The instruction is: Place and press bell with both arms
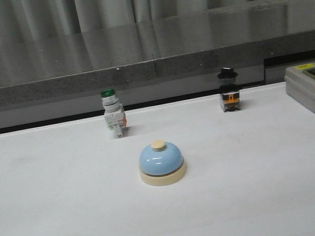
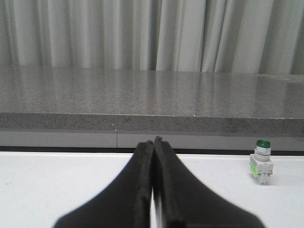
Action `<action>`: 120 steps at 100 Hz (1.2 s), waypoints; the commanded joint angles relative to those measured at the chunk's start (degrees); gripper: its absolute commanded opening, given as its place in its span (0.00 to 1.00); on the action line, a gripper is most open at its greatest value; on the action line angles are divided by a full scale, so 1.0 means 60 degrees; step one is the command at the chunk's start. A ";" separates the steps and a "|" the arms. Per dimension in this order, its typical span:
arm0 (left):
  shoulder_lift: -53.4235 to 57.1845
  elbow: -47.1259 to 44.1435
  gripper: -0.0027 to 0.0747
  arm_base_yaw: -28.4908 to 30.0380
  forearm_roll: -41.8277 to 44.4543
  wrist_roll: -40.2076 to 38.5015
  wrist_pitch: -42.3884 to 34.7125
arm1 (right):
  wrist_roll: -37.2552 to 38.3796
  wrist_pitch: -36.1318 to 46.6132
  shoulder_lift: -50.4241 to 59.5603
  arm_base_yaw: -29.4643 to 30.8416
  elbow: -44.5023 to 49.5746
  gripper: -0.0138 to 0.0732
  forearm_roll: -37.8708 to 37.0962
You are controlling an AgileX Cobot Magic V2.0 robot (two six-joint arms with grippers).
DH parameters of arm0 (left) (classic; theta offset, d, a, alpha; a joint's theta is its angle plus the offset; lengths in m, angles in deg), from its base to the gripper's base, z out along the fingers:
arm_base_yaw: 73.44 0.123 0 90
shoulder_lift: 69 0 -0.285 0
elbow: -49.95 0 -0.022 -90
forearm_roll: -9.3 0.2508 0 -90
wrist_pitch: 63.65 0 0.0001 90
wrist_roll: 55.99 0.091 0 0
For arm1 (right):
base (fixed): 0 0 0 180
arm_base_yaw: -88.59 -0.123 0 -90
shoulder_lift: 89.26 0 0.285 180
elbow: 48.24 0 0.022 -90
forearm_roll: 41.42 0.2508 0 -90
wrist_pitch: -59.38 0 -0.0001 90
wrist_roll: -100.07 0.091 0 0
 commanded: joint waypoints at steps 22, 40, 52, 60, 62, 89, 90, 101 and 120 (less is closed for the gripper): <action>0.0284 -0.0399 0.01 0.0024 0.0009 -0.0097 -0.0701 | -0.0001 0.0773 0.0133 -0.0013 -0.0175 0.09 -0.0111; 0.0284 -0.0399 0.01 0.0024 0.0009 -0.0097 -0.0701 | -0.0001 0.0683 -0.0110 -0.0013 -0.0595 0.09 -0.0122; 0.0284 -0.0399 0.01 0.0024 0.0009 -0.0097 -0.0701 | -0.0001 0.0116 -0.0706 -0.0013 -0.1260 0.09 -0.0139; 0.0284 -0.0399 0.01 0.0024 0.0009 -0.0097 -0.0701 | -0.0001 -0.0391 -0.1312 -0.0013 -0.1782 0.09 -0.0159; 0.0284 -0.0399 0.01 0.0024 0.0009 -0.0097 -0.0701 | -0.0001 -0.0497 -0.1497 -0.0013 -0.1935 0.09 -0.0159; 0.0284 -0.0399 0.01 0.0024 0.0009 -0.0097 -0.0701 | -0.0001 -0.0978 -0.4299 -0.0013 -0.3891 0.09 -0.0184; 0.0284 -0.0399 0.01 0.0024 0.0009 -0.0097 -0.0701 | -0.0001 -0.0978 -0.4371 -0.0013 -0.3932 0.09 -0.0197; 0.0284 -0.0399 0.01 0.0024 0.0009 -0.0097 -0.0701 | -0.0001 -0.0979 -0.5520 -0.0036 -0.4593 0.09 -0.0173; 0.0284 -0.0399 0.01 0.0024 0.0009 -0.0097 -0.0701 | -0.0001 -0.1826 -0.7394 -0.0332 -0.6096 0.09 -0.0181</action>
